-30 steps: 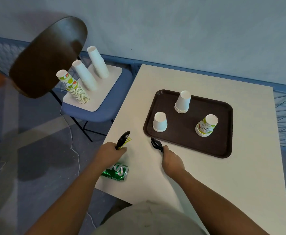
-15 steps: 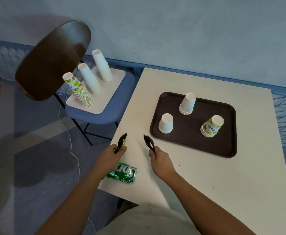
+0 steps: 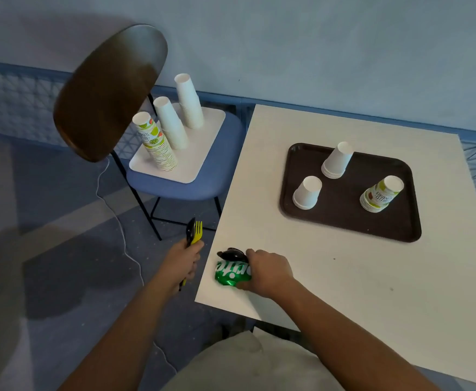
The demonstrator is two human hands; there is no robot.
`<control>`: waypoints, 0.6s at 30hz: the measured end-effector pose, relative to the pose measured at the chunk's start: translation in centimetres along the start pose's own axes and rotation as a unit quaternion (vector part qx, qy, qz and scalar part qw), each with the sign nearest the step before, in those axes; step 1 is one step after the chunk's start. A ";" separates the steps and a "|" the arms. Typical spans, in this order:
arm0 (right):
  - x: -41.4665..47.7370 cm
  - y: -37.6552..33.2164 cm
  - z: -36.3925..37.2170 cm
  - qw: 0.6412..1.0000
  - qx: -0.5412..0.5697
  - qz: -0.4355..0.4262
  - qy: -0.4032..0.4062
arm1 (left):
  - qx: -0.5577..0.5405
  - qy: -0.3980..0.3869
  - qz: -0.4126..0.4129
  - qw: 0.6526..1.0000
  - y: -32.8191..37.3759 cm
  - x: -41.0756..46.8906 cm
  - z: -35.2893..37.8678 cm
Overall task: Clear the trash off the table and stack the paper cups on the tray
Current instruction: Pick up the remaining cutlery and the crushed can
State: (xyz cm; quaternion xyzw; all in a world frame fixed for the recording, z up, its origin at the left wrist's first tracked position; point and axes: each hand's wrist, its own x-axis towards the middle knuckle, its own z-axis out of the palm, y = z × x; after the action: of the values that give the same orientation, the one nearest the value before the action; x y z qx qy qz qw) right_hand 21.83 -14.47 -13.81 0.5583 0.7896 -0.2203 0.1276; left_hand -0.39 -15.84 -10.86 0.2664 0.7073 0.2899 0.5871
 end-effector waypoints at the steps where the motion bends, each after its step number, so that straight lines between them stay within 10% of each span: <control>1: 0.1 -0.4 0.3 1.000 -0.025 0.016 -0.007 | 0.009 -0.005 0.001 1.000 -0.1 0.1 -0.4; 11: -0.6 -0.1 0.6 0.974 0.094 0.204 -0.017 | 0.059 -0.082 0.028 0.994 -1.2 0.5 -0.8; 18: -4.4 1.0 -0.5 0.816 0.507 0.269 0.063 | 0.072 -0.136 0.048 0.987 -0.6 -0.2 3.1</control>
State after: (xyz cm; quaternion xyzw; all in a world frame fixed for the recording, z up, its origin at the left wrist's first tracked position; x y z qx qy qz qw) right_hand 24.27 -17.60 -11.58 0.7464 0.3909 -0.5112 -0.1694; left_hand 2.65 -16.14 -11.63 0.3787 0.6260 0.2277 0.6426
